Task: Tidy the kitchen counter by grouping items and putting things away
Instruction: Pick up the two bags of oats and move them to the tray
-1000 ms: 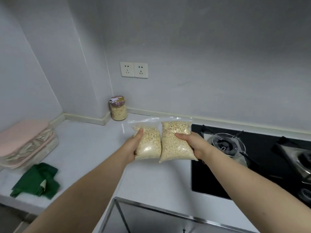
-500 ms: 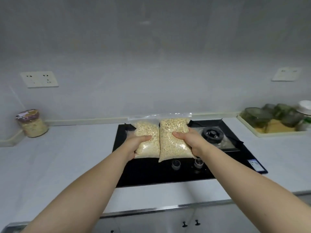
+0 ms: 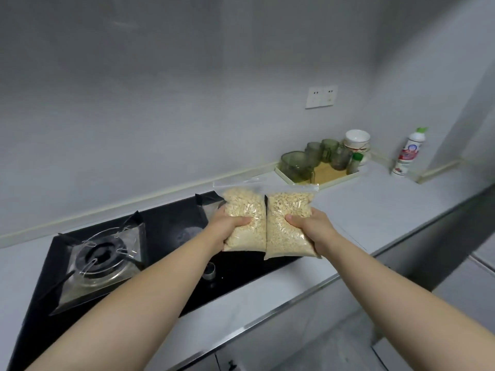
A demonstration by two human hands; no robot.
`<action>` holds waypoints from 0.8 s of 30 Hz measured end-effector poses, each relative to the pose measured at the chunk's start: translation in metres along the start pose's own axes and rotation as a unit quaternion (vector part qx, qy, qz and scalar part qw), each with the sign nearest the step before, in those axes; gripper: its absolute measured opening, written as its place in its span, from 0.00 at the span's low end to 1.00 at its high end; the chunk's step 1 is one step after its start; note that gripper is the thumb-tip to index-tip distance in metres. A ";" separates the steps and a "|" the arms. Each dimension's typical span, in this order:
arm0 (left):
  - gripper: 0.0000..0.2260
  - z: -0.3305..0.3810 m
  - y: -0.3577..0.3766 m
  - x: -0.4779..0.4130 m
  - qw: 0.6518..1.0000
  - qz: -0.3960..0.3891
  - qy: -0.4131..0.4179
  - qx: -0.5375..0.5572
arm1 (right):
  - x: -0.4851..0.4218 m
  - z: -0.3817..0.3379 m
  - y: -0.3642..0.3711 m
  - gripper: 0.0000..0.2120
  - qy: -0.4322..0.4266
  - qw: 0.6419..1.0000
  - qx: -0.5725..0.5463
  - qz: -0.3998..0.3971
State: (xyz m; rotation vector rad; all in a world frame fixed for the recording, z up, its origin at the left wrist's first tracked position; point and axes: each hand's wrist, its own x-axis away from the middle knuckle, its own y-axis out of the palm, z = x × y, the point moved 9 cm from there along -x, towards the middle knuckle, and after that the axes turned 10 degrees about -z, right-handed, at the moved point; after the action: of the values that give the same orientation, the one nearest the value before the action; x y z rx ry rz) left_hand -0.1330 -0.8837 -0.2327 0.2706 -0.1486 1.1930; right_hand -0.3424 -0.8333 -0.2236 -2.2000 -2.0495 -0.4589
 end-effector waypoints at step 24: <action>0.24 -0.011 0.234 -0.294 0.983 -0.163 -0.082 -0.025 | -0.140 -0.042 -0.283 0.15 0.028 0.989 -0.031 0.142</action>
State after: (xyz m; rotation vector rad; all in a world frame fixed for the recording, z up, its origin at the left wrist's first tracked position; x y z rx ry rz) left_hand -0.4582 -1.0638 -0.2877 0.3362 -0.2670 0.8399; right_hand -0.6354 -0.9536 -0.2606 -2.4346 -1.6777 -0.5517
